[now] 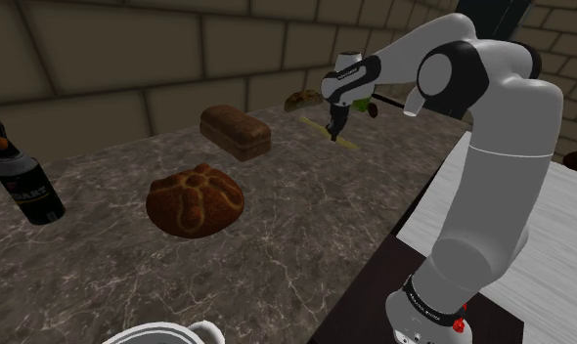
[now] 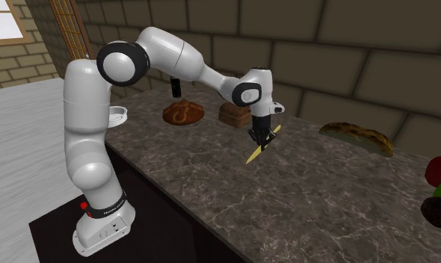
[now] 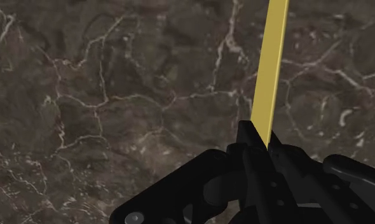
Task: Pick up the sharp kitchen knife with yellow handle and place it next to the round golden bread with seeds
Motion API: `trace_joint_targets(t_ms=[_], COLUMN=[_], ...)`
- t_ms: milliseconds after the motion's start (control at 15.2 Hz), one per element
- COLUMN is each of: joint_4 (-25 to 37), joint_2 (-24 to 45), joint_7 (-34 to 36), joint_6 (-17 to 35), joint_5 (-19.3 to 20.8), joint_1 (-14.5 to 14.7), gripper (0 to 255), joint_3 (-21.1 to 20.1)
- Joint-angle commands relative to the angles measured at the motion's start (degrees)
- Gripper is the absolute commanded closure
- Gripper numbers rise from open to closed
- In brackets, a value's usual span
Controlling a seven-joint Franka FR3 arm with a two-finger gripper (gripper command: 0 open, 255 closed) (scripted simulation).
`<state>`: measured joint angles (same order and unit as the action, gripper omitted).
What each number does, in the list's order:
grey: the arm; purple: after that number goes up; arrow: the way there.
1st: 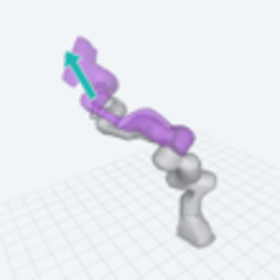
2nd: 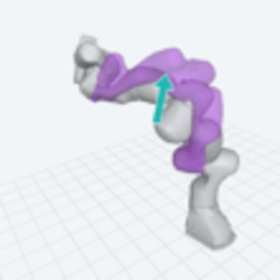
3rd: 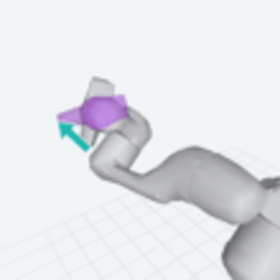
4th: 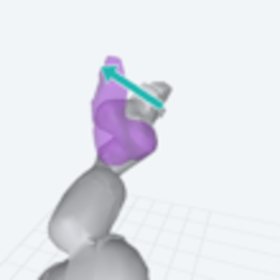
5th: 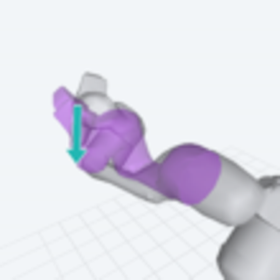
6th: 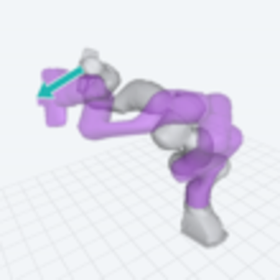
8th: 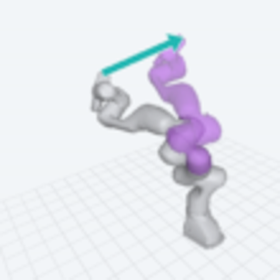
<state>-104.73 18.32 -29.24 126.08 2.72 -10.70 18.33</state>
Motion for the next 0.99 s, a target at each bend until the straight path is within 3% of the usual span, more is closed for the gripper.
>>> trace_joint_targets(t_ms=[0,924], joint_4=[0.95,7.42], joint_2=[-0.43,-3.79], joint_7=[-0.06,-0.51], joint_6=[-1.39,-11.07], joint_5=[0.09,0.85], joint_1=[0.03,0.34], gripper=[255,255], joint_3=[0.05,0.38])
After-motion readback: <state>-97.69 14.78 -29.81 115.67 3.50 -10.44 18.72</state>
